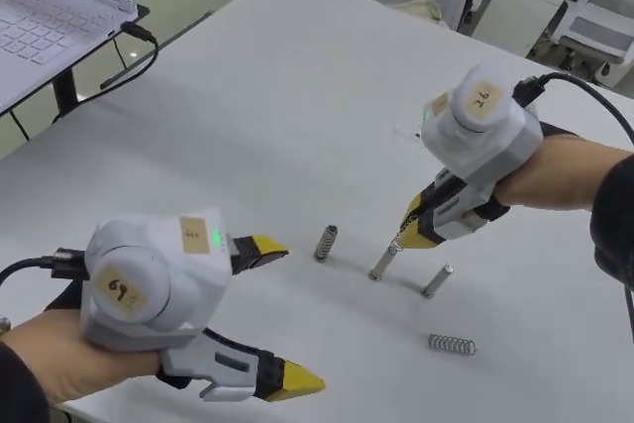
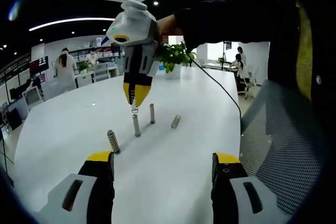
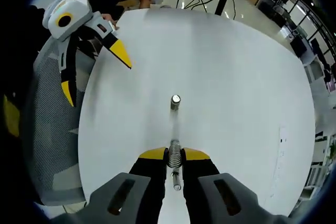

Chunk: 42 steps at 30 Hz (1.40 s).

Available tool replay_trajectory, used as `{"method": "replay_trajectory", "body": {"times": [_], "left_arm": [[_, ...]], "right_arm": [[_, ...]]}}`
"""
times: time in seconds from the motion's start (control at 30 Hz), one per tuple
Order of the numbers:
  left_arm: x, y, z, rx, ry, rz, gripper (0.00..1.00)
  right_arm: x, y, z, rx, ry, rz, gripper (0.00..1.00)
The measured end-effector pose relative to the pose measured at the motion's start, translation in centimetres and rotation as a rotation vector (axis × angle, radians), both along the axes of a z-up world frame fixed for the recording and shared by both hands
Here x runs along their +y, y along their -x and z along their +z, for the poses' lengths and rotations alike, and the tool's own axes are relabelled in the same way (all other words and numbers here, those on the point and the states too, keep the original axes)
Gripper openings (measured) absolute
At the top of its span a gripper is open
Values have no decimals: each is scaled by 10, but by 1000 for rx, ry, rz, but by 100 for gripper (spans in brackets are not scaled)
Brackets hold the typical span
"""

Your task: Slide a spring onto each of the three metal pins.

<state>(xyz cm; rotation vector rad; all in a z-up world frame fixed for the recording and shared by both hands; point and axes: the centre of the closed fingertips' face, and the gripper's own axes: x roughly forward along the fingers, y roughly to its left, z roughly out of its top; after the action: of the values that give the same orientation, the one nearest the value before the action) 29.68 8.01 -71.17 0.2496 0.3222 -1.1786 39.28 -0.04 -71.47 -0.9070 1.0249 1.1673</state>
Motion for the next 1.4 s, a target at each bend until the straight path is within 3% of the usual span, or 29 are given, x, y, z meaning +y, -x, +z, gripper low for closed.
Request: {"method": "replay_trajectory", "body": {"times": [1.0, 1.4], "left_arm": [[4, -1, -4, 18, 13, 2, 66], [4, -2, -5, 22, 17, 3, 65]], "right_arm": [[-3, -4, -15, 33, 5, -17, 8], [-2, -4, -37, 58, 17, -29, 8]]}}
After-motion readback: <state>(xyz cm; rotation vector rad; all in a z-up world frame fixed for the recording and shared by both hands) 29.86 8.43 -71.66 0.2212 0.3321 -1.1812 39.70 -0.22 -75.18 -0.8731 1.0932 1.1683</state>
